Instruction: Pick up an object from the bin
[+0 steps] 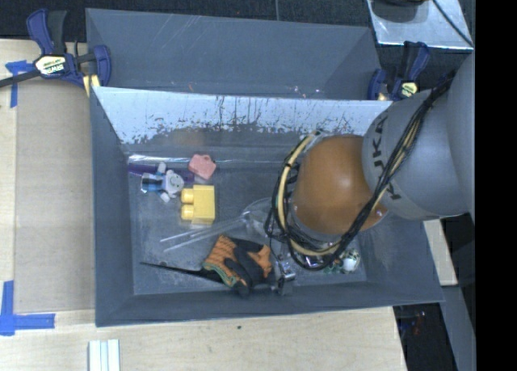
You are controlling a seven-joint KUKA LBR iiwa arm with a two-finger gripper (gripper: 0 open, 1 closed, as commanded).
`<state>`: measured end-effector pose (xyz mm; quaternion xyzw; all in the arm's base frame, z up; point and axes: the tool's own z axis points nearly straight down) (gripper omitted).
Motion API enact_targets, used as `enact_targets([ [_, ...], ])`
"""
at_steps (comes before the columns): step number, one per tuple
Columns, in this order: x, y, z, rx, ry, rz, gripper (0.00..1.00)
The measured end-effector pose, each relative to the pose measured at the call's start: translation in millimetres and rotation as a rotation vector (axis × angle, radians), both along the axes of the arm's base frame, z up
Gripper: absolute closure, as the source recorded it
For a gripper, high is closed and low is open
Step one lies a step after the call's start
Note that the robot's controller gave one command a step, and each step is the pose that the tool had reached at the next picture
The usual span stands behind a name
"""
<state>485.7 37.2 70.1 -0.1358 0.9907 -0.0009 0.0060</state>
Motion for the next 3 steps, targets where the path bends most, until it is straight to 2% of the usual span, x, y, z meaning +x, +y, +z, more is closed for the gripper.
enact_targets([
  [1, 0.8, 19, 0, -0.001, -0.004, 0.112, 1.00],
  [2, 0.8, 19, 1, -0.001, -0.004, 0.112, 1.00],
  [3, -2.4, 19, 37, -0.001, 0.008, 0.112, 1.00],
])
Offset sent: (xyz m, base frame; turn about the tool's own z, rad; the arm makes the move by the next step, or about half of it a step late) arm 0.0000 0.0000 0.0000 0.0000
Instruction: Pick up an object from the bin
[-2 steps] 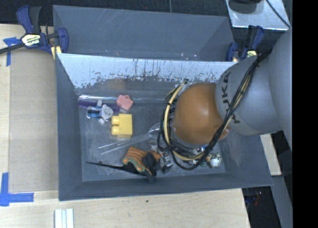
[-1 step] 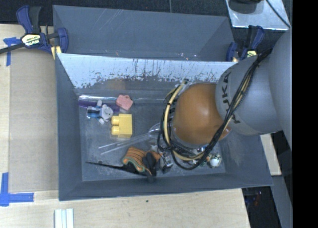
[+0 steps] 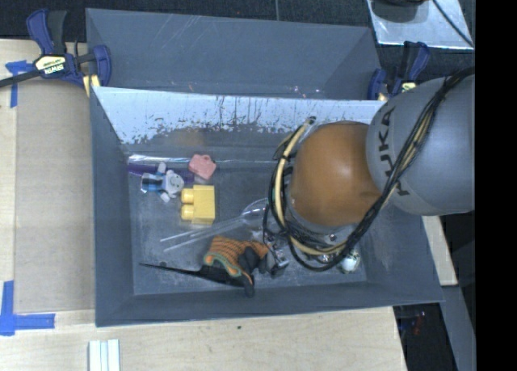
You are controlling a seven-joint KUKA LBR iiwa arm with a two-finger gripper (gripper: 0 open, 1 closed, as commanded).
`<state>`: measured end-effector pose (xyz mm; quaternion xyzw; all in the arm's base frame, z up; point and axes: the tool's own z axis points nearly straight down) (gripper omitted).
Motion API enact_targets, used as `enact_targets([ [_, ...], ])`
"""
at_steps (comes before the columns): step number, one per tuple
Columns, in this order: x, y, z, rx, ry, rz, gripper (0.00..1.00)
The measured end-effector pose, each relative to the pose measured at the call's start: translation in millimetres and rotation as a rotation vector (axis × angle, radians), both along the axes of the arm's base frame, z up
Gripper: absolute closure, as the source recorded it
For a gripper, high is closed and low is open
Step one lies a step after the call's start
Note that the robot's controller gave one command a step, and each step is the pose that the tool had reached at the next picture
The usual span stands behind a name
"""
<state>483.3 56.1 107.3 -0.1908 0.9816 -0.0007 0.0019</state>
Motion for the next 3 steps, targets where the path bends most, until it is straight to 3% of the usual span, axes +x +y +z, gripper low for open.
enact_targets([
  [1, 3.1, 0, 43, 0.001, -0.011, -0.001, 1.00],
  [3, 3.0, 0, 86, 0.001, -0.010, -0.002, 1.00],
])
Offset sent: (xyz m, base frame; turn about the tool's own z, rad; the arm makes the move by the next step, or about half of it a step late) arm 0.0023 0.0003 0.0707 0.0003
